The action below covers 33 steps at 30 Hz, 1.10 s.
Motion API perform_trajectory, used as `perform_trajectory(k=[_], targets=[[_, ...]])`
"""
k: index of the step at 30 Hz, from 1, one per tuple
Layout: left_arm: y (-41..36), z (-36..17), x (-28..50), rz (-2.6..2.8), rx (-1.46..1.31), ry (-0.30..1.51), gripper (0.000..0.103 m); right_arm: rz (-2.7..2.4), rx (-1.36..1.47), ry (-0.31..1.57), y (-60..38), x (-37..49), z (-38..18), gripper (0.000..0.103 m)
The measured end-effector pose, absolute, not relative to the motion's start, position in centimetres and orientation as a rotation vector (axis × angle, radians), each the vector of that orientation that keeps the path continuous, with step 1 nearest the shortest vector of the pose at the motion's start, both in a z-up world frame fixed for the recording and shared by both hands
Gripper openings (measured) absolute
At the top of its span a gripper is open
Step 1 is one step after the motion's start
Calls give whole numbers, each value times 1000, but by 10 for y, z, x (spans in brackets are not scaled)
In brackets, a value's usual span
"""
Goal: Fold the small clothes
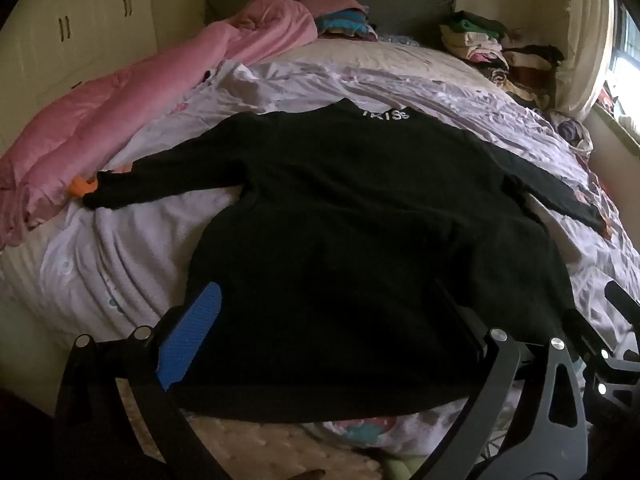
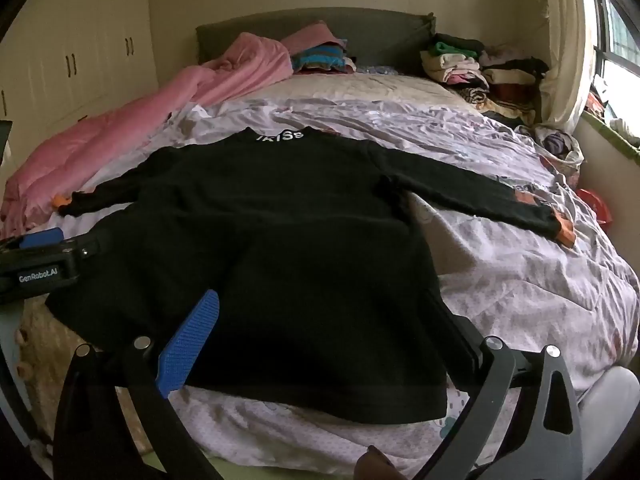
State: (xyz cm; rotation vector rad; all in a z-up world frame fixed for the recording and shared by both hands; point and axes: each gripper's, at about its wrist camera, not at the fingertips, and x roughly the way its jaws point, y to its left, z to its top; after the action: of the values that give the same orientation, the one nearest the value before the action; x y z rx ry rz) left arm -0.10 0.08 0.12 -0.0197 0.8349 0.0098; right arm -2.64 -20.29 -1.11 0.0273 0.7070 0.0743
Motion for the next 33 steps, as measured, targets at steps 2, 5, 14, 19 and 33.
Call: perform_trajectory(k=[2, 5, 14, 19, 33], targets=[[1, 1, -1, 13, -17, 832, 94, 76, 23, 705, -202, -24, -15, 99], [3, 3, 0, 16, -12, 830, 94, 81, 22, 707, -201, -23, -15, 99], [0, 2, -3, 20, -7, 828, 94, 87, 10, 705, -193, -23, -15, 99], [0, 3, -3, 19, -5, 826, 94, 88, 5, 705, -191, -24, -15, 99], [4, 9, -1, 17, 5, 822, 94, 89, 6, 704, -191, -23, -14, 99]])
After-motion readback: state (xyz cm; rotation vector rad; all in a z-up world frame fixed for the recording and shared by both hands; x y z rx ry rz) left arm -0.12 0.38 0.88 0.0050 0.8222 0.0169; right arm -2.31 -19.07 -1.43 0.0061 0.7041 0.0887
